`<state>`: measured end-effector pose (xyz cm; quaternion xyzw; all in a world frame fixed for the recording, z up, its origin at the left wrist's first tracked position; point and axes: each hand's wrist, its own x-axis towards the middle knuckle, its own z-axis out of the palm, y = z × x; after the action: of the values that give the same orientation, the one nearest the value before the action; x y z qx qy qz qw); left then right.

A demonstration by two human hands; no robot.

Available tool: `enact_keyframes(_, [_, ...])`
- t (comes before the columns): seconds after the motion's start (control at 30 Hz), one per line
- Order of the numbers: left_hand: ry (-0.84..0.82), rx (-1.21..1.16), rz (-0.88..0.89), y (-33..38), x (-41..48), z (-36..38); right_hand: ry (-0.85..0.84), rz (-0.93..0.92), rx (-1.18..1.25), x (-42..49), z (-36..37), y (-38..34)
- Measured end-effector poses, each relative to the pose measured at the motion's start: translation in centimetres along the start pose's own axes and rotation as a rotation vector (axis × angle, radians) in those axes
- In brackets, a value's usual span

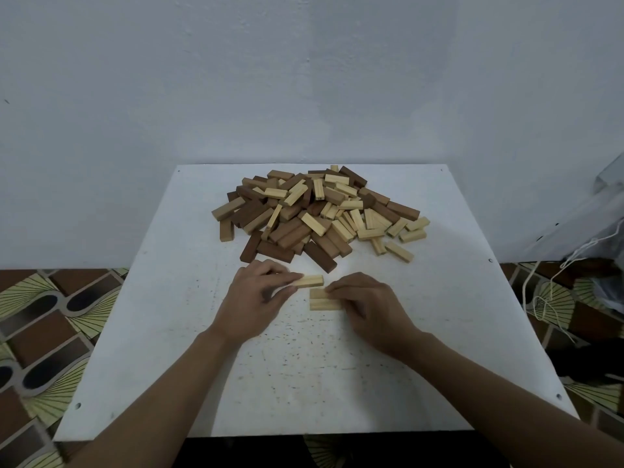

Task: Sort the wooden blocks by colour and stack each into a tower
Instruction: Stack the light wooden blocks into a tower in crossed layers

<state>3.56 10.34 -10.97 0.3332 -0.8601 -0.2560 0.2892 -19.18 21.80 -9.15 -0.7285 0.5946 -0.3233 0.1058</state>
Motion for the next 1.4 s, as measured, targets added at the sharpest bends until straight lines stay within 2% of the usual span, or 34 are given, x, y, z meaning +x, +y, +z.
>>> enact_keyframes(0.13, [-0.028, 0.003, 0.017, 0.0, -0.1, 0.1, -0.062, 0.002, 0.091, 0.0, -0.3, -1.0])
enact_keyframes(0.3, [-0.046, -0.013, 0.034, -0.2, 0.1, 0.0, -0.071, -0.041, 0.047, 0.9, -0.4, -0.5])
enact_keyframes(0.53, [-0.137, 0.029, -0.016, 0.9, 0.0, -0.7, -0.027, 0.147, 0.184, 1.5, -0.2, -0.5])
enact_keyframes(1.0, [-0.217, 0.135, 0.027, 0.7, 0.0, -1.0, 0.034, 0.19, 0.163, 1.3, 0.5, -1.2])
enact_keyframes(1.13, [-0.245, 0.155, 0.024, 0.7, -0.1, -1.1, -0.006, 0.207, 0.174, 1.5, 0.3, -1.2])
enact_keyframes(1.3, [-0.208, -0.002, -0.055, 0.9, -0.2, -1.1, -0.078, 0.253, 0.286, 1.6, -1.3, -0.4])
enact_keyframes(1.4, [-0.171, -0.019, -0.055, 0.9, -0.4, -0.9, -0.09, 0.255, 0.345, 1.5, -1.6, 0.0])
